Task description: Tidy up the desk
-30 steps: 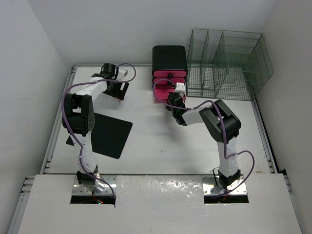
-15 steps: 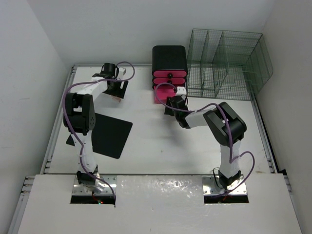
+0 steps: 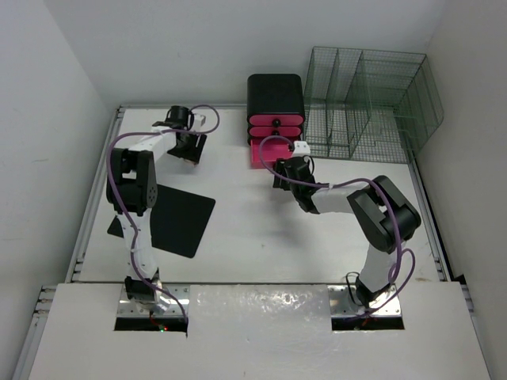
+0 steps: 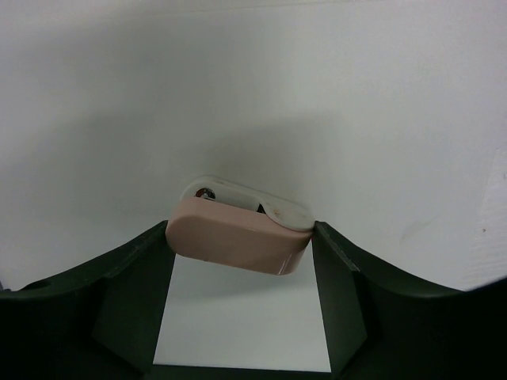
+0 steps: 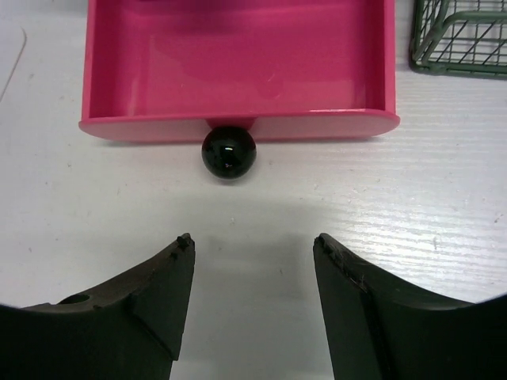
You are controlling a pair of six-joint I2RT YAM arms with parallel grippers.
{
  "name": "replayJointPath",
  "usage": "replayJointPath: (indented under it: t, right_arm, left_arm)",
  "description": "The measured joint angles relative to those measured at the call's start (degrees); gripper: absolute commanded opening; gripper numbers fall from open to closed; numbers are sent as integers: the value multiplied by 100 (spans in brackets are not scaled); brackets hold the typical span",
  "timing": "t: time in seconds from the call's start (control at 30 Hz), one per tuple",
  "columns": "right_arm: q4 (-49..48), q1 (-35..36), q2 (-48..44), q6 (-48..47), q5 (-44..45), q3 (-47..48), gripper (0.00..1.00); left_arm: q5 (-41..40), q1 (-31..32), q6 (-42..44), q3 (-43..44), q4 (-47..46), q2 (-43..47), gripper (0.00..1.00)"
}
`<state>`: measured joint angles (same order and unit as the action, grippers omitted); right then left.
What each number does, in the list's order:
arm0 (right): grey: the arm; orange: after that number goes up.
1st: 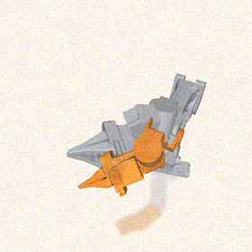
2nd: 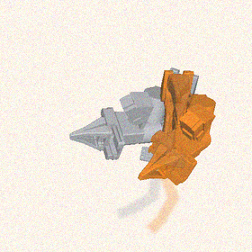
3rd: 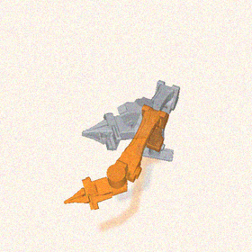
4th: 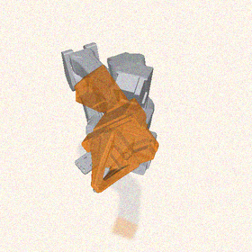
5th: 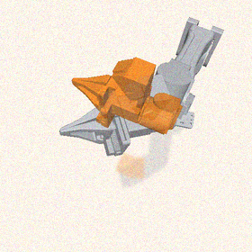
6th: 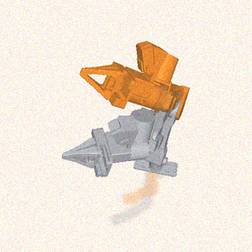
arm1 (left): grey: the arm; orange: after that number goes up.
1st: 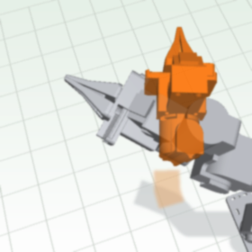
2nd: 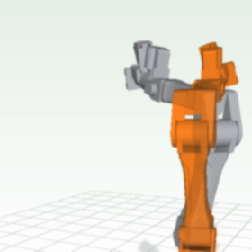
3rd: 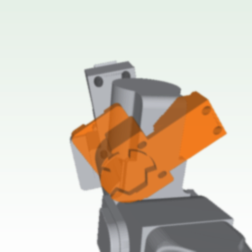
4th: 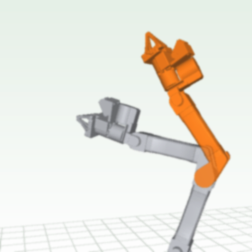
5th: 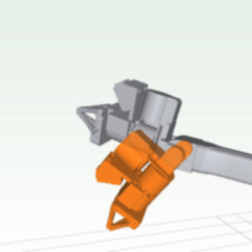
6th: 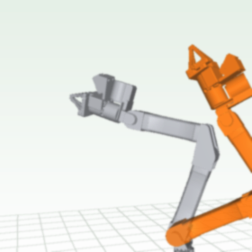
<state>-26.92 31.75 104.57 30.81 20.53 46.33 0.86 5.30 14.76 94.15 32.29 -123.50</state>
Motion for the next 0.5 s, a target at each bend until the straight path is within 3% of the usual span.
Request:
replayJointPath:
  t: [0.13,0.3,0.5]
  right_arm:
    - [0,0,-122,-101,48,-44,60]
    - [24,0,-160,-229,144,-74,61]
    - [63,0,-179,-334,214,-76,61]
  left_arm:
    - [122,-11,129,0,-55,0,56]
    - [210,-11,317,17,-81,-42,72]
    - [179,-11,562,90,-74,-201,73]
